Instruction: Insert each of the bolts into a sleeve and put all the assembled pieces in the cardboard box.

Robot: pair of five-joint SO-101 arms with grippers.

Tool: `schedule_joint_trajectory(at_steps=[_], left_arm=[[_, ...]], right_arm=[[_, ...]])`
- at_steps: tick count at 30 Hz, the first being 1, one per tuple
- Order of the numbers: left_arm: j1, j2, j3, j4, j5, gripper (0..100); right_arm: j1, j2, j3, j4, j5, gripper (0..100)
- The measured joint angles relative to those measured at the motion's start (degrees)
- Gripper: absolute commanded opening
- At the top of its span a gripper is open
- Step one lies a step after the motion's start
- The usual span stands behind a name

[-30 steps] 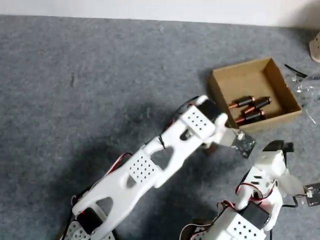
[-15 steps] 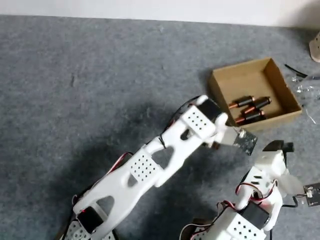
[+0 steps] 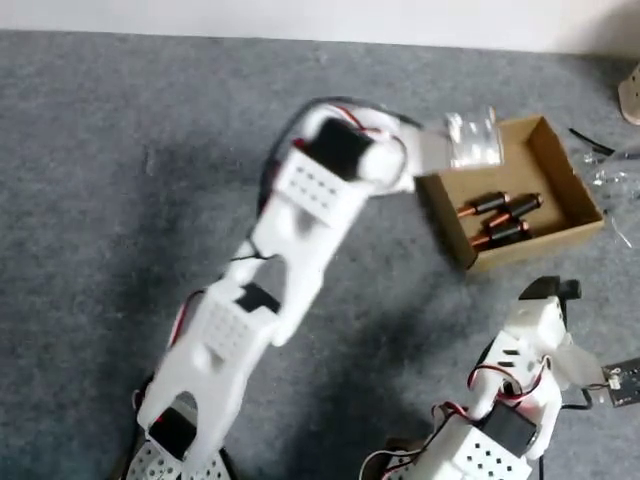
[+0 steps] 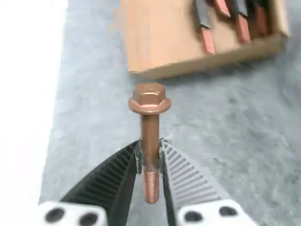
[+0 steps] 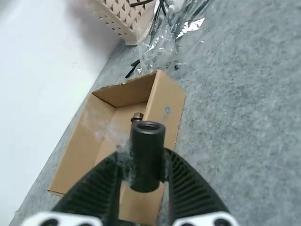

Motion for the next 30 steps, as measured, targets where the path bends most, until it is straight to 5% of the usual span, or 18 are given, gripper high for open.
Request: schedule_joint_trajectory(at_steps=[12,20,30], left_arm=[[-8.7,-19.5,-0.2,0.6,27.5,1],[-10.4,-36.7,5.5,0.7,29.5,1],[-15.0,-67.5,40.9,0.7,29.5,1]], right_arm=[[0.0,0.0,0.0,0.0,0.0,0.5],[-0.2,0.0,0.0,0.0,0.0,0.5],[-0.2,0.0,0.0,0.0,0.0,0.5]])
